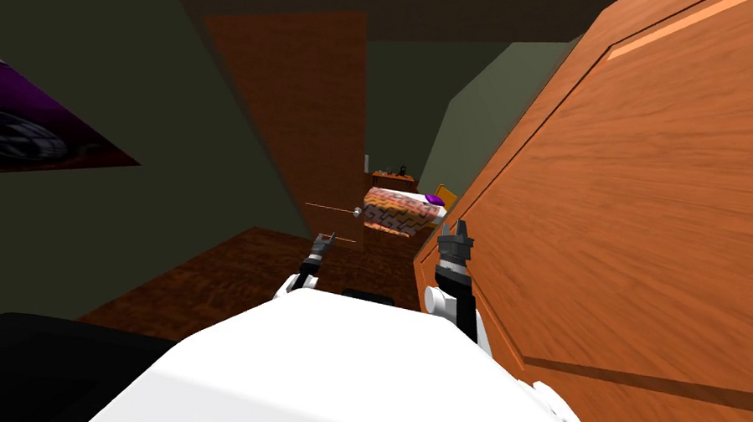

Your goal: Pull the door open

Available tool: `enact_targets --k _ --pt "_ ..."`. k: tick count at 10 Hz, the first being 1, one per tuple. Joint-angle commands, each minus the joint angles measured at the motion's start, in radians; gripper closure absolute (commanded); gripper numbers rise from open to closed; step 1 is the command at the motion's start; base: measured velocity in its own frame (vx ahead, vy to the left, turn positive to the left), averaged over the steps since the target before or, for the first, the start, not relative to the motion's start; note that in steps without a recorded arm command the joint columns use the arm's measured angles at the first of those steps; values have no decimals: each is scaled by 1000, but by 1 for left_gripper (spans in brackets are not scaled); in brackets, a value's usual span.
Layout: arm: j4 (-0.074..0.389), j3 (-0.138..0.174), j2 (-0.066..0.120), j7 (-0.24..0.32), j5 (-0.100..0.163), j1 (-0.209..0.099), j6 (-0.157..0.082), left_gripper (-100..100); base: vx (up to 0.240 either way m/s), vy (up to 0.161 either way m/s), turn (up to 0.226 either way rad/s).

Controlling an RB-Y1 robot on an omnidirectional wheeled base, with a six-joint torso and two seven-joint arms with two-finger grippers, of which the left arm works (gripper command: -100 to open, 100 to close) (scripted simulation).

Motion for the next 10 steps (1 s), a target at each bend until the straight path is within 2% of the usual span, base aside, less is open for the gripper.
enact_targets --k 1,10 --pt "32 7 0 -30 -5 -8 -9 -100 108 -13 -73" --pt "213 44 -3 -183 -32 -56 -61 -100 109 2 -73"
